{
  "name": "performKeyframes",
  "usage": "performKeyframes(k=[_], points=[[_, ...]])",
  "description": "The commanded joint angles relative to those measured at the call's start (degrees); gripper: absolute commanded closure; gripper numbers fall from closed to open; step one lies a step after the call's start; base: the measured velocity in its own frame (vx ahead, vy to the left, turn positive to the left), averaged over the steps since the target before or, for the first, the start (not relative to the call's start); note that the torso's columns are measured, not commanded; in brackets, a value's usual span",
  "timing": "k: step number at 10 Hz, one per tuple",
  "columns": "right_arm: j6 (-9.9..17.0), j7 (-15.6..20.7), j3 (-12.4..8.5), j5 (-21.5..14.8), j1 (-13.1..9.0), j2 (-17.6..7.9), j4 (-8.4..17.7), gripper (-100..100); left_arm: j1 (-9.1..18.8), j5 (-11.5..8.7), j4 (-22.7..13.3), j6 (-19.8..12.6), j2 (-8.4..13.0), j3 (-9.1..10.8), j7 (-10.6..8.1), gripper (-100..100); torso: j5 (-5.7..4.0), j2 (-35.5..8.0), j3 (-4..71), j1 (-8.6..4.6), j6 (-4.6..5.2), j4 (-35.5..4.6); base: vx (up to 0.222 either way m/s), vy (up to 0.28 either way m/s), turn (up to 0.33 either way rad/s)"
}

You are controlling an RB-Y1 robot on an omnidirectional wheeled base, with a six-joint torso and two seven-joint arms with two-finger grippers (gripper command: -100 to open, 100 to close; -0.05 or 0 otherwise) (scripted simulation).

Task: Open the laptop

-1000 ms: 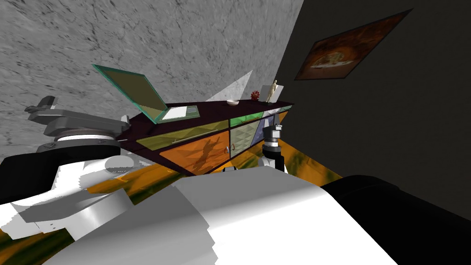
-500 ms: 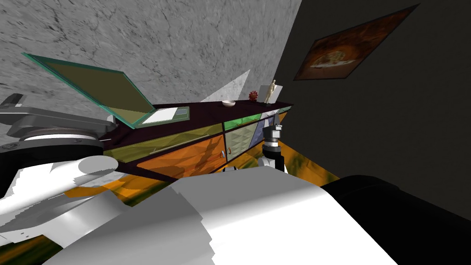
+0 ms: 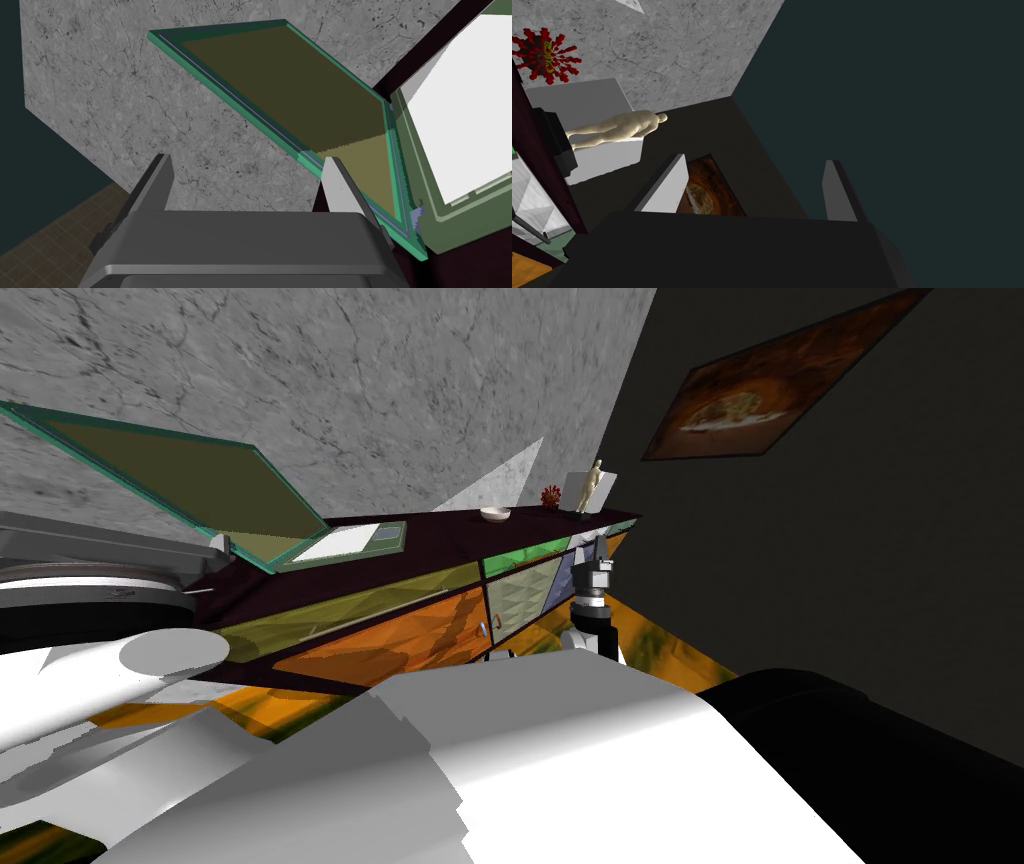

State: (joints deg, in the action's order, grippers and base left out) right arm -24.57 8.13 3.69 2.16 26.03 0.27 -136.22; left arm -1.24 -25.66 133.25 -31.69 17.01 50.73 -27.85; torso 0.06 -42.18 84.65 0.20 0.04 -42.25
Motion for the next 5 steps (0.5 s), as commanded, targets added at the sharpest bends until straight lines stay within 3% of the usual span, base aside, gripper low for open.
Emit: performKeyframes(k=[1,2,4,5], points=[[0.00,0.00,0.00,0.00,0.00,0.00,0.00,0,0.03,-0.11,0.70,-0.90,0.24,0.46,-0.29,-100,-0.06,-0.01,-0.01,-0.16,0.01,-0.01,0.008,0.000,0.014],[0.00,0.00,0.01,0.00,-0.01,0.01,0.00,0,0.06,0.06,-0.60,0.52,0.00,-0.25,0.17,100,-0.06,-0.14,-0.09,-0.31,0.06,0.00,-0.056,-0.024,-0.020],[0.00,0.00,0.01,0.00,-0.02,0.01,0.01,0,-0.01,0.35,-1.89,2.31,-0.57,-1.17,0.80,100,-0.10,-0.32,-0.22,-0.33,-0.03,-0.10,-0.086,-0.041,-0.010],[0.01,0.00,0.01,0.00,-0.02,0.01,0.01,0,0.04,0.37,-1.43,1.69,-0.55,-0.98,0.60,100,-0.08,-0.25,-0.18,-0.26,-0.04,-0.08,-0.041,-0.021,0.000]])
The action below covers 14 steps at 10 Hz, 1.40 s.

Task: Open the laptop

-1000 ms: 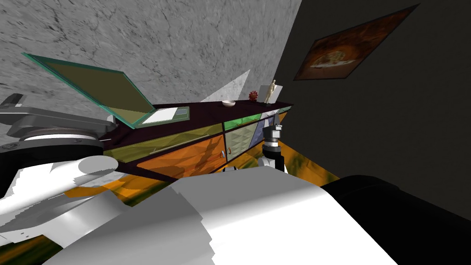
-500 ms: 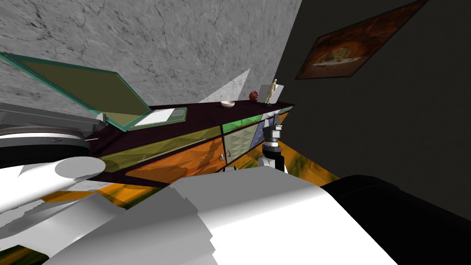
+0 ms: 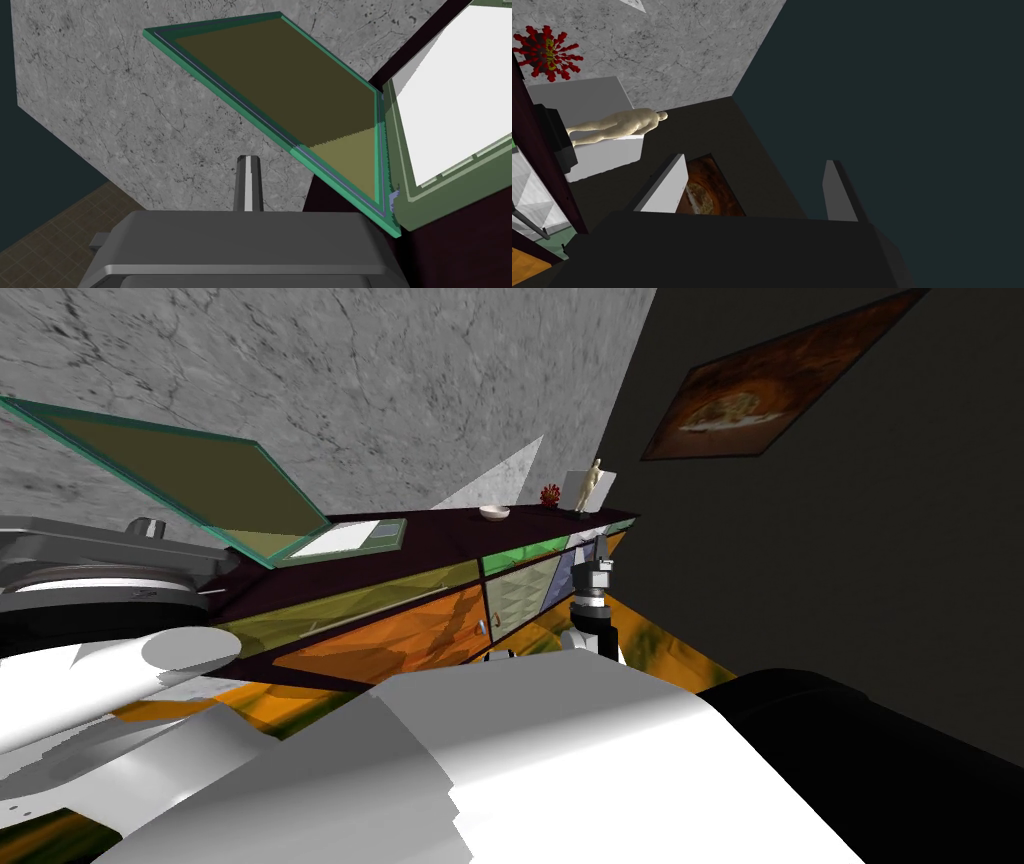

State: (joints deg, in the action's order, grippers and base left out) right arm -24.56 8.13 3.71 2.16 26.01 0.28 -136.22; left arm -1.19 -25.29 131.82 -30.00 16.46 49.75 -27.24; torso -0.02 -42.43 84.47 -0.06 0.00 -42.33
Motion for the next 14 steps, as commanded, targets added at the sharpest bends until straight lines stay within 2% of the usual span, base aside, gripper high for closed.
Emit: performKeyframes(k=[1,5,6,7,9,10,11,12,13,14], points=[[0.00,0.00,0.00,0.00,0.01,0.00,0.00,0,1.62,0.88,-1.65,-0.60,1.24,0.61,-0.08,-100,0.03,0.22,0.13,0.12,0.00,0.06,-0.032,0.010,-0.220],[0.00,0.00,-0.01,0.00,0.01,-0.01,0.00,0,5.52,2.90,-5.36,-2.59,4.34,2.29,-0.52,-100,0.03,0.15,0.10,0.07,-0.01,0.05,-0.034,0.037,-0.193],[0.00,0.00,-0.01,0.00,0.01,-0.01,0.00,0,4.94,2.51,-4.85,-2.26,3.98,2.03,-0.47,-100,0.01,0.11,0.07,0.04,0.01,0.04,-0.017,0.022,-0.048],[0.00,0.00,-0.01,0.00,0.02,-0.01,0.00,0,6.78,3.93,-6.64,-3.07,5.34,3.05,-0.54,-100,0.00,0.16,0.09,-0.01,-0.05,0.04,-0.032,0.019,-0.184],[0.00,0.00,-0.01,0.00,0.00,-0.01,0.00,0,8.48,5.28,-8.29,-3.79,6.63,4.04,-0.60,-100,0.02,0.11,0.07,0.07,0.01,0.04,-0.050,0.033,-0.222],[0.00,0.00,-0.01,0.00,0.01,-0.01,0.00,0,7.85,4.65,-7.99,-3.43,6.39,3.75,-0.58,-100,0.04,0.12,0.09,0.14,-0.01,0.04,-0.026,0.013,-0.025],[0.00,0.00,-0.01,0.00,0.02,-0.01,0.00,0,6.78,3.93,-6.64,-3.07,5.34,3.05,-0.54,100,0.03,0.22,0.14,0.08,-0.03,0.06,0.023,-0.008,0.250],[-0.01,0.00,-0.02,0.00,0.03,-0.01,-0.01,0,5.50,2.93,-5.40,-2.52,4.37,2.30,-0.49,100,0.01,0.32,0.20,0.00,-0.07,0.09,0.060,-0.034,0.274],[-0.01,0.00,-0.01,0.00,0.03,-0.01,-0.01,0,6.47,3.55,-6.09,-3.30,5.16,2.76,-0.63,100,-0.04,0.27,0.18,-0.04,-0.07,0.06,0.031,-0.020,0.059],[0.00,0.00,-0.01,0.00,0.02,-0.01,-0.01,0,6.40,2.92,-6.15,-3.03,5.17,2.09,-0.71,-100,0.01,0.15,0.12,0.05,0.05,0.06,-0.029,0.083,-0.077]])
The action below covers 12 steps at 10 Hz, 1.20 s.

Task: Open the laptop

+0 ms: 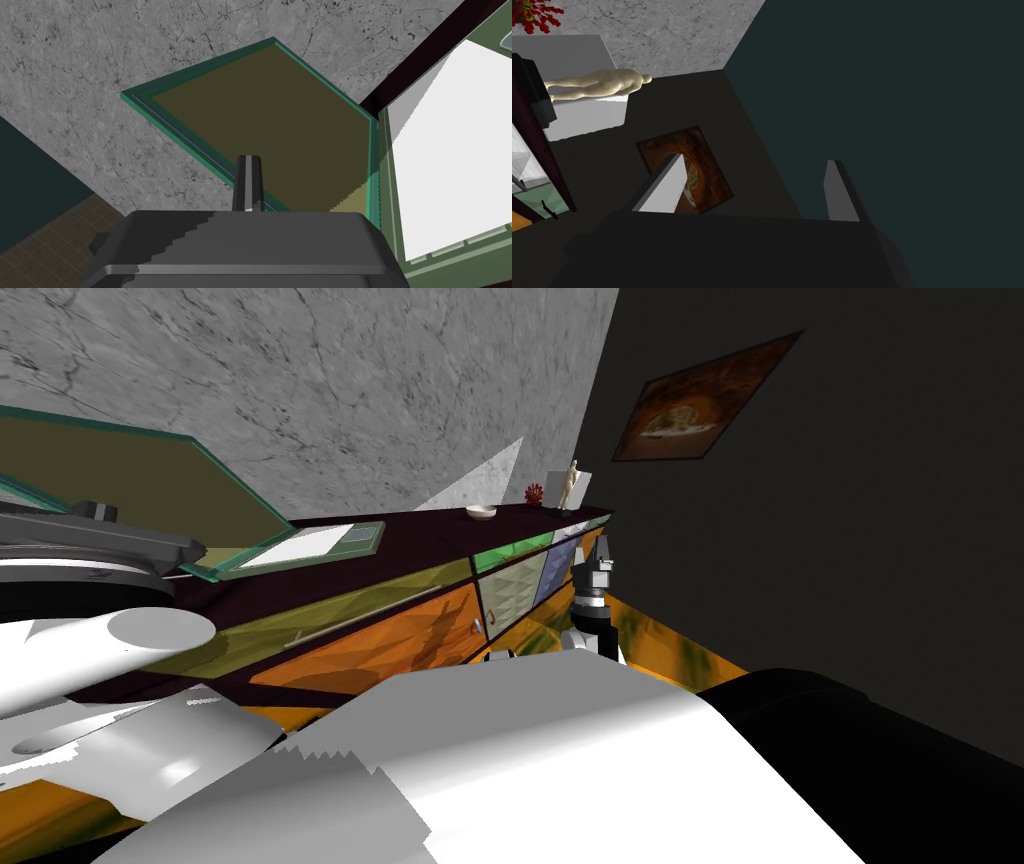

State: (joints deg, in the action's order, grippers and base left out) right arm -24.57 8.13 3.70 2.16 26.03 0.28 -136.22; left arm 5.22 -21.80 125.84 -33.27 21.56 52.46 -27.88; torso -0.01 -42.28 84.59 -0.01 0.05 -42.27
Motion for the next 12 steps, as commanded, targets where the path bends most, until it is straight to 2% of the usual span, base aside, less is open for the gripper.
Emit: performKeyframes(k=[1,2,3,4,5,6,7,8,9,12], points=[[0.00,0.00,-0.01,0.00,-0.01,-0.01,0.00,0,-0.01,-0.73,-0.21,0.30,0.08,-0.80,-0.10,-100,0.09,-0.19,-0.12,0.33,-0.03,-0.06,-0.067,0.119,-0.046],[0.00,0.00,-0.01,0.00,-0.01,-0.01,0.01,0,-0.11,-0.59,0.05,0.18,-0.06,-0.61,-0.09,-100,0.13,-0.27,-0.19,0.35,-0.07,-0.09,-0.032,0.049,-0.018],[0.00,0.00,-0.01,0.00,-0.01,-0.01,0.01,0,1.66,0.38,-1.82,-0.68,1.71,0.20,-0.25,-100,0.03,-0.10,-0.10,-0.01,-0.12,-0.07,-0.017,0.025,-0.173],[0.00,0.00,0.00,0.00,-0.01,0.00,0.01,0,2.36,0.79,-2.56,-1.03,2.42,0.56,-0.31,-100,-0.06,-0.03,-0.03,-0.12,-0.10,-0.06,-0.021,0.026,-0.177],[0.00,0.00,0.00,0.00,-0.01,0.00,0.00,0,1.94,0.38,-2.18,-0.93,2.14,0.27,-0.31,-100,-0.05,-0.06,-0.04,-0.07,-0.14,-0.07,-0.007,0.013,-0.025],[0.00,0.00,0.00,0.00,0.00,0.00,0.00,0,0.60,-0.23,-0.71,-0.16,0.64,-0.34,-0.16,100,-0.01,-0.03,-0.04,-0.05,-0.11,-0.03,0.010,-0.011,0.207],[0.00,0.00,-0.01,0.00,0.01,0.00,0.00,0,-0.11,-0.64,0.04,0.18,-0.07,-0.70,-0.10,100,0.00,0.02,-0.02,-0.06,-0.12,-0.01,0.017,-0.028,0.165],[0.00,0.00,0.00,0.00,0.00,0.00,0.00,0,0.36,-0.44,-0.73,0.01,0.54,-0.45,-0.13,100,-0.01,0.04,0.01,-0.08,-0.04,0.00,0.006,-0.015,0.022],[0.00,0.00,0.00,0.00,0.00,0.00,0.00,0,0.67,0.73,-0.36,0.16,2.23,-0.21,-1.45,-100,0.00,0.01,0.00,0.00,-0.01,0.00,-0.086,0.046,0.086],[0.01,0.00,-0.02,0.00,-0.02,-0.01,0.01,0,1.45,3.04,0.10,0.27,5.40,0.27,-4.02,-100,0.09,-0.29,-0.21,0.22,-0.07,-0.10,-0.154,0.125,0.077]])
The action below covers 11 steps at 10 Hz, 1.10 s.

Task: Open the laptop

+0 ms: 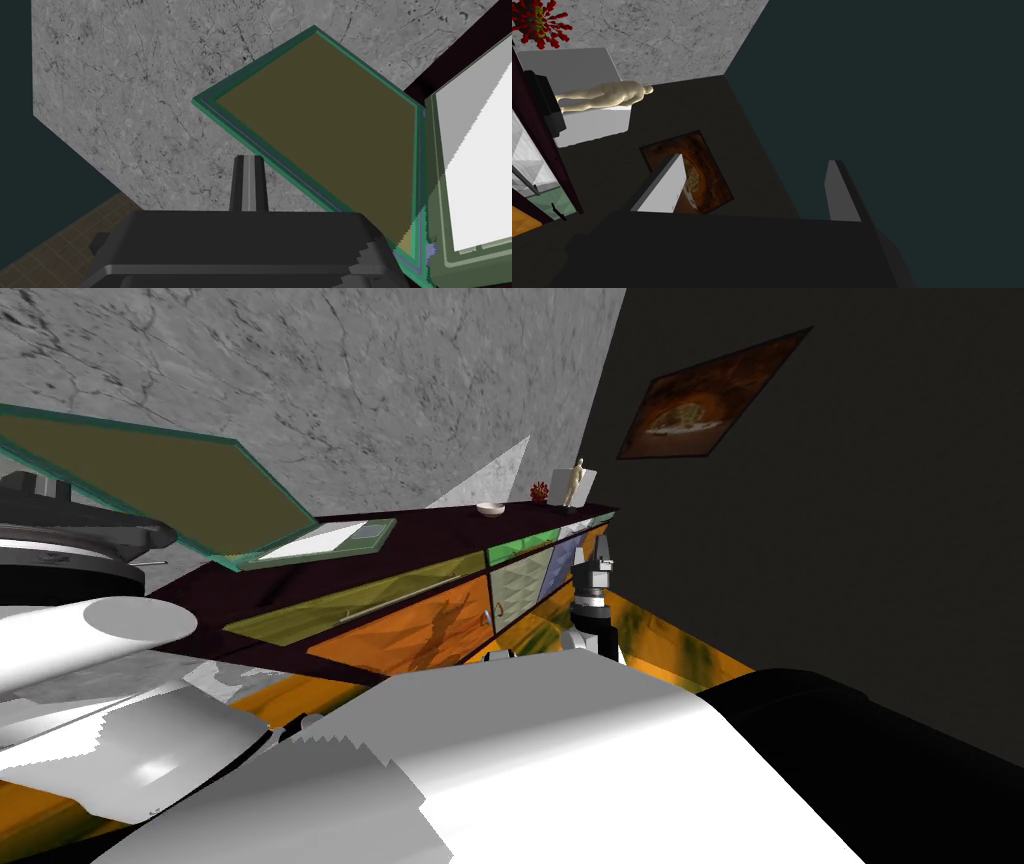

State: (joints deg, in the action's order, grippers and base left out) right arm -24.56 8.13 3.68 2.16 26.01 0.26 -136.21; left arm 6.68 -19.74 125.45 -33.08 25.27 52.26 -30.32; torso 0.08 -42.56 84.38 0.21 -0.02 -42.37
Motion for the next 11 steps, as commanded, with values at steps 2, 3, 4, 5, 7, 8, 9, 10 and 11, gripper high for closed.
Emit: performKeyframes(k=[2,3,4,5,7,8,9,10,11], points=[[0.00,0.00,0.00,0.00,0.00,0.00,0.00,0,0.47,2.10,0.92,0.14,3.31,0.74,-2.97,-100,-0.09,0.29,0.20,-0.26,0.01,0.09,-0.149,0.117,0.059],[0.00,0.00,0.00,0.00,0.00,0.00,0.00,0,0.91,2.81,1.27,0.23,3.99,0.85,-4.10,-100,-0.12,0.37,0.25,-0.34,0.03,0.12,-0.115,0.113,0.023],[0.00,0.00,0.01,0.00,0.01,0.00,0.00,0,0.80,0.80,0.30,1.11,1.98,-0.33,-2.23,-100,-0.11,0.44,0.29,-0.30,0.03,0.14,-0.126,0.097,-0.185],[0.00,0.00,0.01,0.00,0.00,0.01,0.00,0,0.69,0.31,0.15,1.20,1.61,-0.52,-1.70,-100,-0.09,0.38,0.26,-0.32,0.09,0.14,-0.090,0.040,-0.178],[0.00,0.00,0.02,0.00,0.01,0.01,-0.01,0,0.17,-1.74,-0.48,1.54,0.01,-1.25,0.46,-100,-0.15,0.52,0.33,-0.45,0.01,0.16,-0.005,-0.018,-0.109],[-0.01,0.00,0.02,0.00,0.02,0.02,-0.01,0,-0.11,-2.66,-0.88,1.67,-0.79,-1.60,1.43,-100,-0.14,0.55,0.36,-0.40,0.03,0.17,0.054,-0.025,-0.121],[-0.01,0.00,0.02,0.00,0.02,0.01,-0.01,0,-0.53,-3.66,-1.64,1.83,-1.88,-2.10,2.49,-100,-0.10,0.53,0.35,-0.28,0.03,0.17,0.110,0.021,-0.160],[-0.01,0.00,0.01,0.00,0.03,0.01,-0.01,0,-0.77,-3.95,-2.17,1.88,-2.44,-2.35,2.80,-100,-0.04,0.55,0.35,-0.05,0.02,0.17,0.145,0.073,-0.123],[-0.01,0.00,0.00,0.00,0.04,0.00,-0.02,0,-0.49,-3.52,-2.00,1.99,-2.10,-2.30,2.51,-100,0.01,0.50,0.32,0.08,0.00,0.16,0.067,0.039,-0.022]])
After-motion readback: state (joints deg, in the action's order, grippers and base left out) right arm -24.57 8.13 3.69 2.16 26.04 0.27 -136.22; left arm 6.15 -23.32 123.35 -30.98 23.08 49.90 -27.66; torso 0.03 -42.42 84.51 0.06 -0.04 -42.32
